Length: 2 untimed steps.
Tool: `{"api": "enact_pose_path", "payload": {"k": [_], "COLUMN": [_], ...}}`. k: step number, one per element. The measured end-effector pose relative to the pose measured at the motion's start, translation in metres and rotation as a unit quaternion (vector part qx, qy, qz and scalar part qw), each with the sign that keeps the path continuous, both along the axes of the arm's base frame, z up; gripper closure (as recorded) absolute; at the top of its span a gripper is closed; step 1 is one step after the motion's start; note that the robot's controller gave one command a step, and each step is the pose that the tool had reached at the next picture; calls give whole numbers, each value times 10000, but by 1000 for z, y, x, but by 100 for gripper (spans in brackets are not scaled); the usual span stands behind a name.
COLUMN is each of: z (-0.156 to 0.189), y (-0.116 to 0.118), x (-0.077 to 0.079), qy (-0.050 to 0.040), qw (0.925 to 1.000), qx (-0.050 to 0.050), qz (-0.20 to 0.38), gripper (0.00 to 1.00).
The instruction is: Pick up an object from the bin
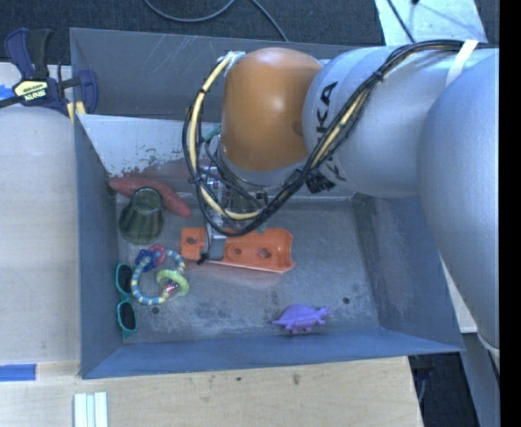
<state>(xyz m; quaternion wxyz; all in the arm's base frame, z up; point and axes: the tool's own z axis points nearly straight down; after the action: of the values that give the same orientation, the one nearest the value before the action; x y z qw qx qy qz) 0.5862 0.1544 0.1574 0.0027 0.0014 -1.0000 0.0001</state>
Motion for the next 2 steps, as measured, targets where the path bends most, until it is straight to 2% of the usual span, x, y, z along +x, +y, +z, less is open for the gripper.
{"api": "enact_pose_path", "payload": {"k": [1,2], "z": [5,-3], "y": [-1,-26], "x": [2,-1], "qy": [-40,-30], "qw": [10000,9995], "qx": [6,11], "qz": [-15,302], "gripper": [0,0]}}
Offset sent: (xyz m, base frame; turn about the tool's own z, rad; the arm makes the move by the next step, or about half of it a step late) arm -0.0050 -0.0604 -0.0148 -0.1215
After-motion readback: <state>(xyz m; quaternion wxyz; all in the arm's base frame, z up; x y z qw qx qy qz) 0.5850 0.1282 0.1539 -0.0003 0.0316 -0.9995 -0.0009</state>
